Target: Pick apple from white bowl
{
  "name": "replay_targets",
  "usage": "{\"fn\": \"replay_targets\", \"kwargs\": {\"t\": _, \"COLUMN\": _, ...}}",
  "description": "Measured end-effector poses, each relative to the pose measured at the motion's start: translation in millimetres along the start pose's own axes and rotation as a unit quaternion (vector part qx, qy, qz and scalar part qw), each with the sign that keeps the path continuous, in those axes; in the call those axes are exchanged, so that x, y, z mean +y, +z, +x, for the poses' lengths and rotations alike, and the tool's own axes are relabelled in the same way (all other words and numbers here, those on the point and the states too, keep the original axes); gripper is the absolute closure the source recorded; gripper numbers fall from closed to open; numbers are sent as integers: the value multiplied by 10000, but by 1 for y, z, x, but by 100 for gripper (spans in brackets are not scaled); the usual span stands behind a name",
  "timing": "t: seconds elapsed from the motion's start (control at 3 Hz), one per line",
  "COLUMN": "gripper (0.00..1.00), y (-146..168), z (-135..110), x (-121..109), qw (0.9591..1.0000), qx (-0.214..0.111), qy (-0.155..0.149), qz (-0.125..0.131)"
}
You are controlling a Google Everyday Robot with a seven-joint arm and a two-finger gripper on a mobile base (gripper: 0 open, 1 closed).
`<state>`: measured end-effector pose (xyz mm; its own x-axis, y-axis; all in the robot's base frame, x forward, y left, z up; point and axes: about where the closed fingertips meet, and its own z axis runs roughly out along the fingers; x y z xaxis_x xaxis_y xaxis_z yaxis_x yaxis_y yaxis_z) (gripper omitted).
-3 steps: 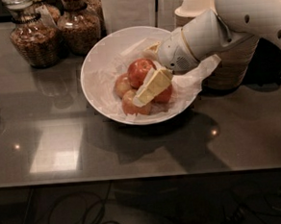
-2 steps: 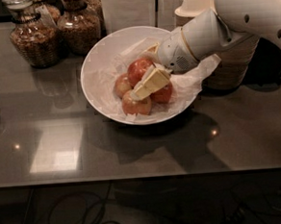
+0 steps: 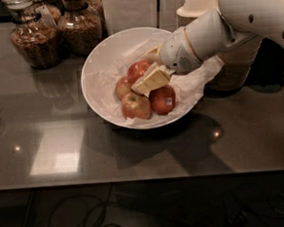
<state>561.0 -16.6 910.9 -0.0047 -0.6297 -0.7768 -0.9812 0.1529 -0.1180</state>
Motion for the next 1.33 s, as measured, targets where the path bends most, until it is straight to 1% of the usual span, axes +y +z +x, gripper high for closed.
{"fn": "replay_targets", "kwargs": {"t": 0.33, "gripper": 100, "y": 0, "z": 0, "x": 0, "qw": 10000, "qx": -1, "qy": -2, "qz": 0}}
{"fn": "replay_targets", "kwargs": {"t": 0.67, "gripper": 100, "y": -6, "z": -7, "x": 2, "qw": 9999, "qx": -106, "qy": -91, "qz": 43}}
{"fn": "replay_targets", "kwargs": {"t": 1.0, "gripper": 100, "y": -24, "z": -20, "x": 1, "qw": 9991, "qx": -301, "qy": -239, "qz": 156}}
{"fn": "replay_targets", "kwargs": {"t": 1.33, "gripper": 100, "y": -52, "z": -29, "x": -2, "qw": 9976, "qx": -517, "qy": -367, "qz": 290}}
